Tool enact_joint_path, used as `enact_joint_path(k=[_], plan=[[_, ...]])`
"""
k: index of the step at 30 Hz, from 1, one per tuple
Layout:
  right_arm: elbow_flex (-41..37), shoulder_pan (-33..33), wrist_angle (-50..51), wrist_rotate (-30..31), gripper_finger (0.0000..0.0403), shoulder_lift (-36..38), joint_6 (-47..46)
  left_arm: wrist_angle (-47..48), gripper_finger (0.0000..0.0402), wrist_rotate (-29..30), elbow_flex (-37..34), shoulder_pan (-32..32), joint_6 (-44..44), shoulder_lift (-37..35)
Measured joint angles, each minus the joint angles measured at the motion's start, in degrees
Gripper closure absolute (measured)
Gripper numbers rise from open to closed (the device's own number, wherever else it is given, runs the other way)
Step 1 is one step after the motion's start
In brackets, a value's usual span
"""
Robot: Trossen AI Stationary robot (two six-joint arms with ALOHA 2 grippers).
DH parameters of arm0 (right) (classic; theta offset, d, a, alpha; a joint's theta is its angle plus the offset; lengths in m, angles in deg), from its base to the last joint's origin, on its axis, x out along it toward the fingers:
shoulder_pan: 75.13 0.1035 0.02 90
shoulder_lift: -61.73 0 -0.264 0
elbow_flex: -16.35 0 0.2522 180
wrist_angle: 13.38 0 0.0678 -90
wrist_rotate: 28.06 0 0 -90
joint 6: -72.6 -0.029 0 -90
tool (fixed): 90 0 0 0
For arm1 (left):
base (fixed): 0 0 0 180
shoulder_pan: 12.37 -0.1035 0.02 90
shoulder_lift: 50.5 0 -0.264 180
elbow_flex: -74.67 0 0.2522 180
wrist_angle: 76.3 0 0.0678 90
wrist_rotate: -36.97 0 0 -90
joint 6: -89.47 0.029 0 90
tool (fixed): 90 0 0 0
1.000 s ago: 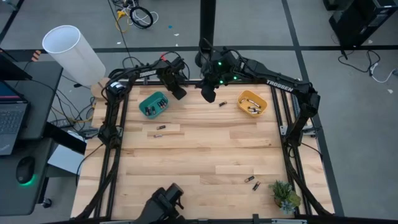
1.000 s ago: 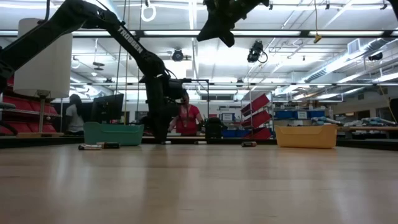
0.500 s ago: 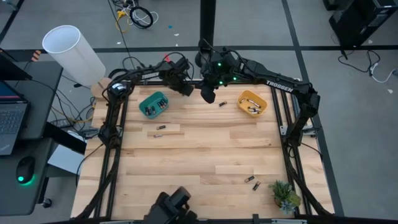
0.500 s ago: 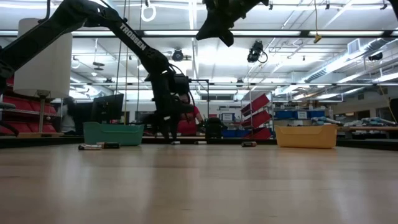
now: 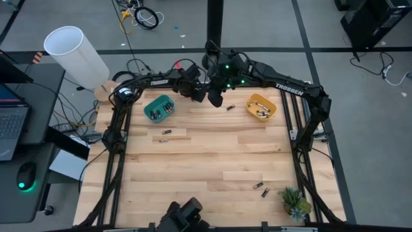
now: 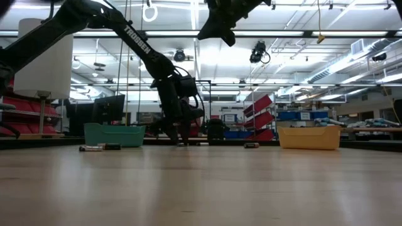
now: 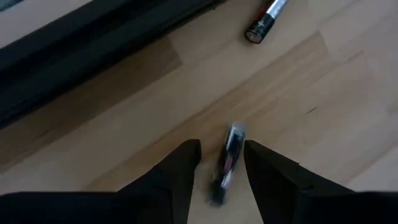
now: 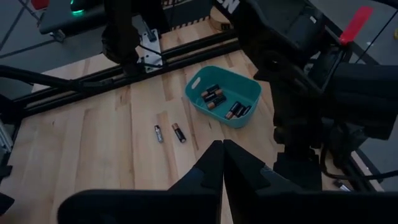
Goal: Sort batteries
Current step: Put the silver battery into the yellow bin
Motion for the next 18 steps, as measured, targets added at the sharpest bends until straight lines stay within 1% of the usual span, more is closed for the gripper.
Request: enact_joint_path(k=[2, 9, 12, 16, 17, 18], plan=[[0.0, 0.0, 0.0, 0.0, 0.0384, 0.0, 0.0, 0.1, 0.0254, -1.0, 0.2, -0.2, 0.2, 0.7], [0.0, 0.0, 0.0, 0.0, 0.0394, 0.0, 0.1, 1.0, 0.0282, -0.6, 0.2, 0.3, 3.9, 1.0], [0.0, 0.0, 0.0, 0.0, 0.039, 0.0, 0.2, 1.9, 0.0313, -1.2, 0.2, 0.3, 6.3, 1.0], [0.0, 0.0, 0.1, 0.0, 0.0383, 0.0, 0.2, 2.6, 0.0368, -2.7, 0.2, 0.5, 11.0, 1.1], [0.0, 0.0, 0.2, 0.0, 0.0382, 0.0, 0.2, 2.8, 0.0379, -3.1, 0.1, 0.5, 11.9, 1.1], [0.0, 0.0, 0.4, 0.0, 0.0383, 0.0, 0.2, 2.8, 0.0381, -3.4, 0.1, 0.5, 12.0, 1.1]])
